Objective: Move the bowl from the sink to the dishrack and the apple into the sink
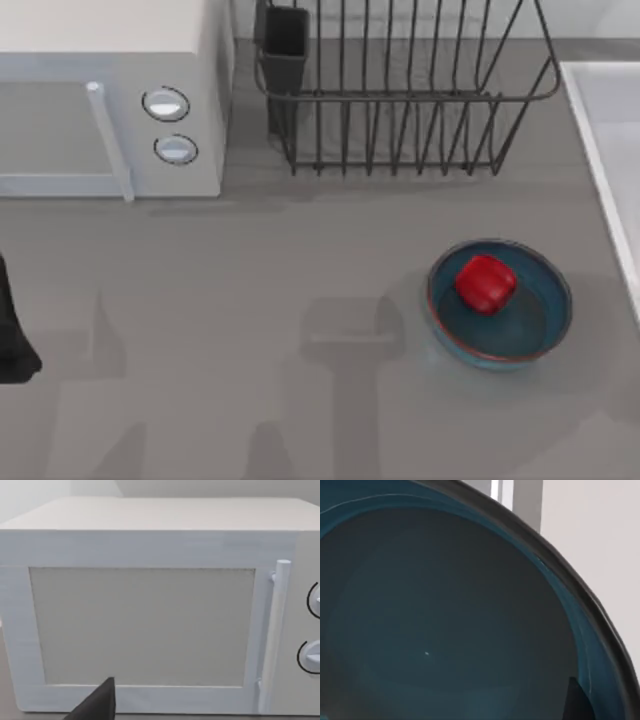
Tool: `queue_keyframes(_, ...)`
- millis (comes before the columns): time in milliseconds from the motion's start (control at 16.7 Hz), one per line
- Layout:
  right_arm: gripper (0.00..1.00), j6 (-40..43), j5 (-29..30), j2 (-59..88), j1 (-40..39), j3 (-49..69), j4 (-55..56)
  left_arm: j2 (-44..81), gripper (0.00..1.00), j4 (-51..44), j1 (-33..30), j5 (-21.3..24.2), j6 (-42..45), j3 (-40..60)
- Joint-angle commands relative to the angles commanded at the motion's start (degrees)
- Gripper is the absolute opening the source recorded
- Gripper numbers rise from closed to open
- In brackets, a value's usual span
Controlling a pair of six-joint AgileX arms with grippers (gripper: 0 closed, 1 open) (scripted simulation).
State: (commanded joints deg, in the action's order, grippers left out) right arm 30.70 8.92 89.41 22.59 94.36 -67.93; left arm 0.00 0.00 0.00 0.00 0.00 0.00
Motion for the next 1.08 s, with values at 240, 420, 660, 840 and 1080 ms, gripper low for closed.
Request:
queue_keyframes(240, 0.00, -9.66, 10.19, 2.16, -19.25, -0.30, 18.82, 0.00, 1.00, 0.00, 0.00, 0.00, 0.00, 0.00)
queue_keyframes(420, 0.00, -16.66, 18.20, 3.93, -34.22, -0.50, 33.41, 0.00, 1.00, 0.00, 0.00, 0.00, 0.00, 0.00)
queue_keyframes(660, 0.00, -24.75, 28.22, 5.59, -51.94, -0.41, 50.83, 0.00, 1.00, 0.00, 0.00, 0.00, 0.00, 0.00)
queue_keyframes(840, 0.00, -29.19, 34.13, 6.02, -61.76, -0.06, 60.86, 0.00, 1.00, 0.00, 0.00, 0.00, 0.00, 0.00)
queue_keyframes(1080, 0.00, -31.95, 38.08, 6.00, -67.97, 0.40, 67.43, 0.00, 1.00, 0.00, 0.00, 0.00, 0.00, 0.00)
